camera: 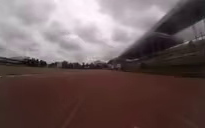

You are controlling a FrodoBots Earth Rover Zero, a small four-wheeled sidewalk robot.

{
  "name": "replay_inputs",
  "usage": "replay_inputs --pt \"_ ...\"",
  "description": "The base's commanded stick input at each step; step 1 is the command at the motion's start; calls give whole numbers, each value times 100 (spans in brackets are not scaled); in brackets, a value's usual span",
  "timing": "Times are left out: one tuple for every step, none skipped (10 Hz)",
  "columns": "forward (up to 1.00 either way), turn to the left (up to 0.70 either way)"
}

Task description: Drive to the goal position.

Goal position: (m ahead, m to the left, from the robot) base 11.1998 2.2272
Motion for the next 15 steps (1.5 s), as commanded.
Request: replay_inputs --pt "70 0" --pt "70 0" --pt "70 0" --pt "70 0" --pt "70 0" --pt "70 0" --pt "70 0" --pt "70 0" --pt "70 0" --pt "70 0" --pt "70 0" --pt "70 0" --pt "70 0" --pt "70 0" --pt "70 0"
